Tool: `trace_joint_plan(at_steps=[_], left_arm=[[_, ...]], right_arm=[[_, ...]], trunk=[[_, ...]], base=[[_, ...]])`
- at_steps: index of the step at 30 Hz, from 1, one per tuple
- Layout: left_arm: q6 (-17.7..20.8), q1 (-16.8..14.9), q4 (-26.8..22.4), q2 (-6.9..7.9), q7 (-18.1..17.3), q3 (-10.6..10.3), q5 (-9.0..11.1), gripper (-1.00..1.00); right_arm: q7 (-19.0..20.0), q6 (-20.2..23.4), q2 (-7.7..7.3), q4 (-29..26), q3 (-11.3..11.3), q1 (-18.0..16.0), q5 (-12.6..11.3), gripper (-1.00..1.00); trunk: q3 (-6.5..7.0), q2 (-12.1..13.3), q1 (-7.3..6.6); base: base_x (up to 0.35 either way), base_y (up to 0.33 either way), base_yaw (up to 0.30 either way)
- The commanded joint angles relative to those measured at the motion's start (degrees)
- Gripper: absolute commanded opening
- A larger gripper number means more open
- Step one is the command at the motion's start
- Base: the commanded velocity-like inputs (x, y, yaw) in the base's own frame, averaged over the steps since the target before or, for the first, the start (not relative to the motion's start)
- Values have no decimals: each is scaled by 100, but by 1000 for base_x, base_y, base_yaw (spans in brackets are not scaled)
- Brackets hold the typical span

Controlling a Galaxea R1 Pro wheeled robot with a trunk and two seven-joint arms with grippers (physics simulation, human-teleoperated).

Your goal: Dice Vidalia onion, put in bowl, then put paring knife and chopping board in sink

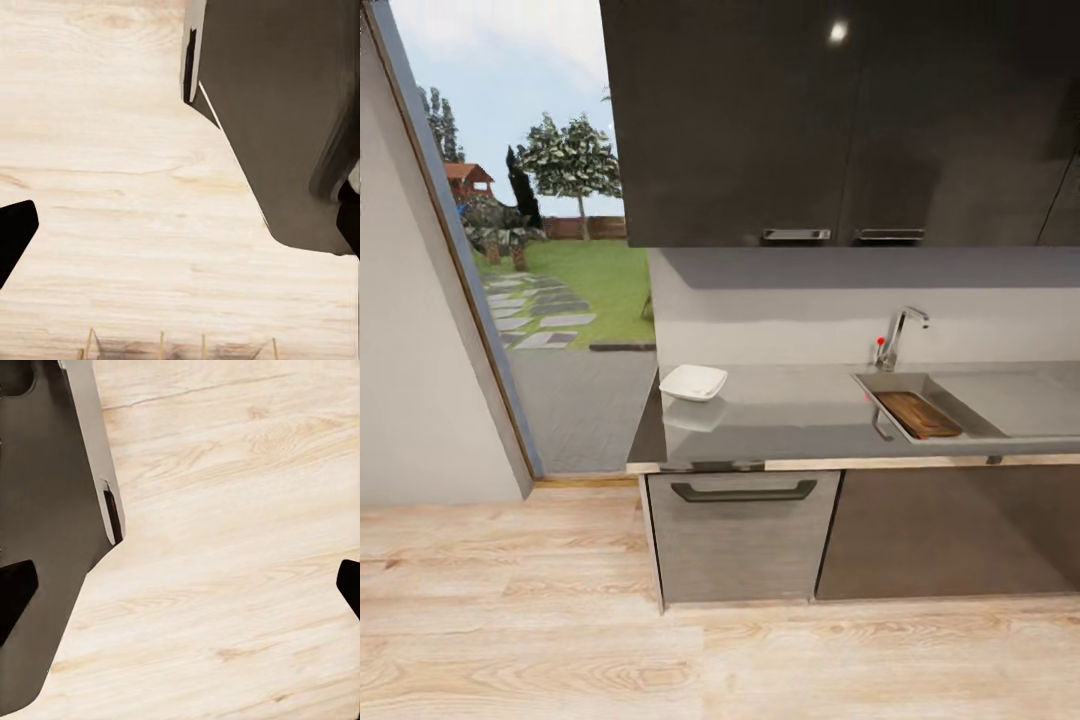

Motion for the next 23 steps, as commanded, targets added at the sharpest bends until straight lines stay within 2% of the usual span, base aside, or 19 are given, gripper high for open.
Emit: trace_joint_plan(at_steps=[1, 4, 5, 6, 18, 23], left_arm=[[-25, -10, -10, -64, 24, -17, 25, 100], [-125, -10, 44, -187, 24, -18, 25, 100], [-304, -10, 207, -358, 24, -19, 25, 100], [-333, -10, 248, -401, 23, -17, 25, 100], [-394, -10, 332, -531, 19, -7, 25, 100], [-394, -10, 333, -795, 15, 8, 25, 100]], right_arm=[[-10, -43, 2, 6, -35, -7, -26, 100], [-10, -295, 9, 4, -38, -7, -26, 100], [-10, -514, 11, 3, -34, -7, -26, 100], [-10, -557, 11, 3, -33, -7, -27, 100], [-1, -667, 12, -6, -52, -6, -49, 100], [-1, -669, 12, -6, -55, -7, -50, 100]], trunk=[[1, -7, 1], [30, -7, 1], [37, -7, 1], [43, -7, 1], [55, -7, 1], [55, -7, 1]], base=[[0, 0, 0], [0, 0, 0], [0, 0, 0], [0, 0, 0], [0, 0, 0], [0, 0, 0]])
